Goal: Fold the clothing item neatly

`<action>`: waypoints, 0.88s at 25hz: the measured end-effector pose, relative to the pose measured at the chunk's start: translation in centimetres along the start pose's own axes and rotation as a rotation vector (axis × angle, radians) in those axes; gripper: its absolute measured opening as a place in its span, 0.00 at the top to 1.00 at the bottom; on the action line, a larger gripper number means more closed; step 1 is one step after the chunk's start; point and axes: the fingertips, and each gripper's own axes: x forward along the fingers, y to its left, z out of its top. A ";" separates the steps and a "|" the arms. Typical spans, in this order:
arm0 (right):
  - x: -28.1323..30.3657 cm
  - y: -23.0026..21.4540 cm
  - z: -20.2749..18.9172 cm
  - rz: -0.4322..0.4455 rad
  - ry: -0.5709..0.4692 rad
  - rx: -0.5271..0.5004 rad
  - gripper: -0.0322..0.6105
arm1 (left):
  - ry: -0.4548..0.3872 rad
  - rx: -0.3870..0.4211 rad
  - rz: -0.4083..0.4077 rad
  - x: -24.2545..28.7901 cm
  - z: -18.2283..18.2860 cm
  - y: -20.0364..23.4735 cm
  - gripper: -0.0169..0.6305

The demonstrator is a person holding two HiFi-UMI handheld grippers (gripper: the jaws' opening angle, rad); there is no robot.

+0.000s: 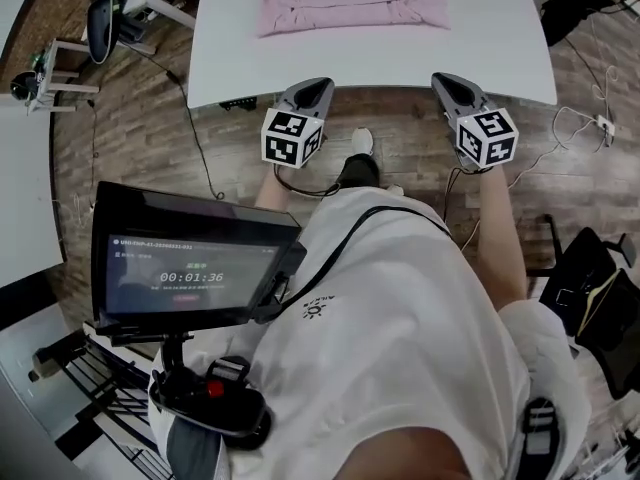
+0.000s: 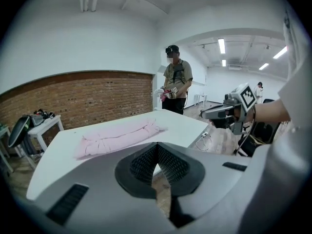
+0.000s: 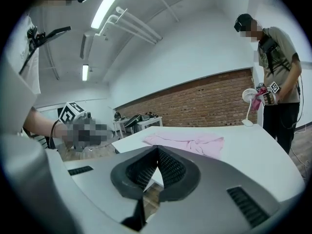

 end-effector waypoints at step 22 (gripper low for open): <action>-9.2 11.8 0.6 0.009 -0.065 -0.056 0.94 | -0.107 -0.008 -0.041 -12.2 0.7 -4.7 0.97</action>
